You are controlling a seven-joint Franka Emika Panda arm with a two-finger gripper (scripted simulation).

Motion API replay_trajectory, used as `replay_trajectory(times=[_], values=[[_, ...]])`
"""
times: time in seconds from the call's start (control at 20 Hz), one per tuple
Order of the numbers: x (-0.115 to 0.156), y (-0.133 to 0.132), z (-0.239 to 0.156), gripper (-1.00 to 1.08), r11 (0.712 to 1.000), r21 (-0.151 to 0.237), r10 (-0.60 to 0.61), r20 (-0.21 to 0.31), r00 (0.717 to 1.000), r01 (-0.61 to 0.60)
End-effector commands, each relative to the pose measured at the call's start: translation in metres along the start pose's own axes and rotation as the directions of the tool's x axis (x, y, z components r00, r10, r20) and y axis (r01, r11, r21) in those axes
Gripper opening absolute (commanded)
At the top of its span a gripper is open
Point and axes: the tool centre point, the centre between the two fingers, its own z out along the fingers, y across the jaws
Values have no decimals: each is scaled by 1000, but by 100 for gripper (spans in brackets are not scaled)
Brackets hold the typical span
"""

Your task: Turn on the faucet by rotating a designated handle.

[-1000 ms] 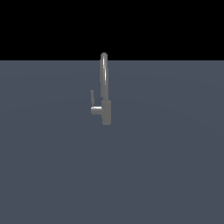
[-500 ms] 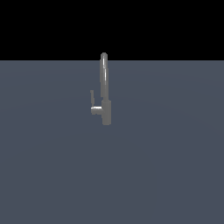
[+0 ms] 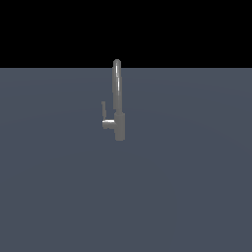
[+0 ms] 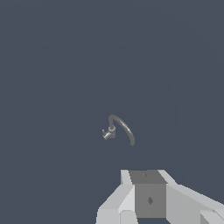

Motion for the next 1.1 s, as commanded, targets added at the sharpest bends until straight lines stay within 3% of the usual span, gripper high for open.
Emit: replay_trajectory(times=[0.0, 0.5, 1.05], values=[[-4, -20, 4, -100, 999, -20, 42, -42, 998, -43], [-15, -100, 64, -100, 975, -108, 172, -180, 968, -194], [-16, -158, 206, -100, 912, -222, 281, -278, 918, -346]])
